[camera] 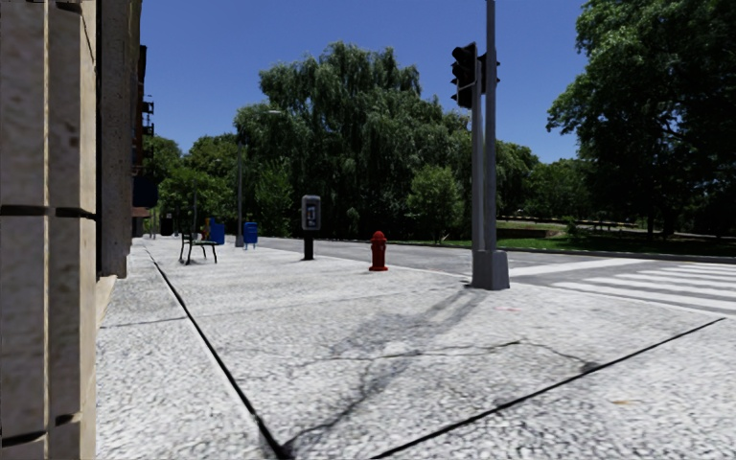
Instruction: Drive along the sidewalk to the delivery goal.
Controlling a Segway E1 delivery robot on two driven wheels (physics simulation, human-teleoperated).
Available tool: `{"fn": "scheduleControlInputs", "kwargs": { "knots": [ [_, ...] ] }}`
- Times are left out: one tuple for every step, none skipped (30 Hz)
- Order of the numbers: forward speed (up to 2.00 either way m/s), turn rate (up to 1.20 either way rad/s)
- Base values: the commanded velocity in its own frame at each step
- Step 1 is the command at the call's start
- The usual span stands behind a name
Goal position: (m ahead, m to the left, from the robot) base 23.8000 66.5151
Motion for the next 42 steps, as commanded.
{"fn": "scheduleControlInputs", "kwargs": {
  "knots": [
    [2.00,0.00],
    [2.00,0.00],
    [2.00,0.00],
    [2.00,0.00],
    [2.00,0.00],
    [2.00,0.00],
    [2.00,0.00],
    [2.00,0.00],
    [2.00,0.00],
    [2.00,0.00],
    [2.00,0.00],
    [2.00,0.00],
    [2.00,0.00],
    [2.00,0.00],
    [2.00,0.00],
    [2.00,0.00],
    [2.00,0.00],
    [2.00,0.00],
    [2.00,0.00],
    [2.00,0.00],
    [2.00,0.00],
    [2.00,0.01],
    [2.00,0.05],
    [2.00,0.06],
    [2.00,0.11],
    [2.00,0.11],
    [2.00,0.16],
    [2.00,0.19],
    [2.00,0.20],
    [2.00,0.20],
    [2.00,0.20],
    [2.00,0.22],
    [2.00,0.26],
    [2.00,0.27],
    [2.00,0.27],
    [2.00,0.28],
    [2.00,0.28],
    [2.00,0.31],
    [2.00,0.31],
    [2.00,0.32],
    [2.00,0.32],
    [2.00,0.33]
  ]
}}
